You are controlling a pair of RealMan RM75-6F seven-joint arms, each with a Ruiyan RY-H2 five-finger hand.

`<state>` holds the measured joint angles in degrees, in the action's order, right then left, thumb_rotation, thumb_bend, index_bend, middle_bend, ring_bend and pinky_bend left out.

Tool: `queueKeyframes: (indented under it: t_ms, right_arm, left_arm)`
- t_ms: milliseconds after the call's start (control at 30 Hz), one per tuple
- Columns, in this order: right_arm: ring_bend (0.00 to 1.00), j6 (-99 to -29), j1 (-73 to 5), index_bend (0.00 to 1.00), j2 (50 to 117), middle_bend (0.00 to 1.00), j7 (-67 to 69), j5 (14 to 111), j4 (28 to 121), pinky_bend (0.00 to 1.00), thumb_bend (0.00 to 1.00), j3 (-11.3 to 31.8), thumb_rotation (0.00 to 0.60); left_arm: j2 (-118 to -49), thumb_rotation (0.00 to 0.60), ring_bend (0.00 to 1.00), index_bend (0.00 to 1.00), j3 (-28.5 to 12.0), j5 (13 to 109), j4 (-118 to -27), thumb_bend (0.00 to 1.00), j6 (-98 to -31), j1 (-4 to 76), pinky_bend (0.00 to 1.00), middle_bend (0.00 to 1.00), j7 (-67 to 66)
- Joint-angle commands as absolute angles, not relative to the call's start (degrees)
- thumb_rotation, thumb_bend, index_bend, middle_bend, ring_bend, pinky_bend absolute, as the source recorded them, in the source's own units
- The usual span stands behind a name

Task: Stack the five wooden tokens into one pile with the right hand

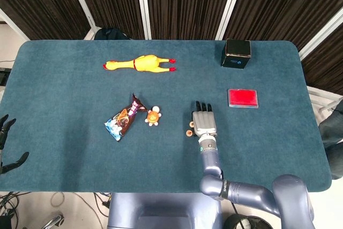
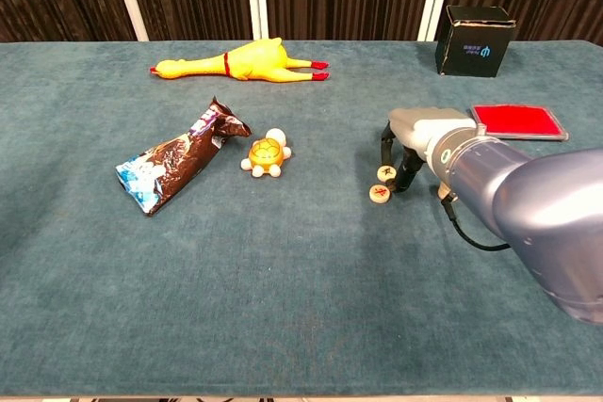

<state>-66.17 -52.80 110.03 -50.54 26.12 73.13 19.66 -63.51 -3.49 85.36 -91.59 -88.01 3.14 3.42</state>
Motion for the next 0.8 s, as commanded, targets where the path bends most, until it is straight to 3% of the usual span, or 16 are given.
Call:
queueKeyframes:
  t_ms: [33, 467, 800]
  right_arm:
    - [0.00, -66.2, -52.7, 0.52, 110.1, 0.01, -50.4, 26.3, 73.1, 0.00, 0.43, 19.8, 0.600]
    - [0.00, -66.5, -52.7, 0.55, 108.8, 0.01, -50.7, 26.5, 75.6, 0.00, 0.43, 21.0, 0.600]
    - [0.00, -68.1, -52.5, 0.55, 103.0, 0.01, -53.3, 25.2, 83.4, 0.00, 0.43, 22.3, 0.600]
  left_arm:
    - [-63.5, 0.600, 0.00, 0.12, -3.5, 85.3, -91.6, 0.21, -88.0, 3.1, 0.01, 0.00, 3.4]
    - [-63.4, 0.600, 0.00, 0.12, -3.6, 85.1, -91.6, 0.21, -87.9, 3.1, 0.01, 0.00, 3.7]
    - [-63.5, 0.600, 0.00, 0.12, -3.6, 85.1, -91.5, 0.21, -88.0, 3.1, 0.01, 0.00, 3.7]
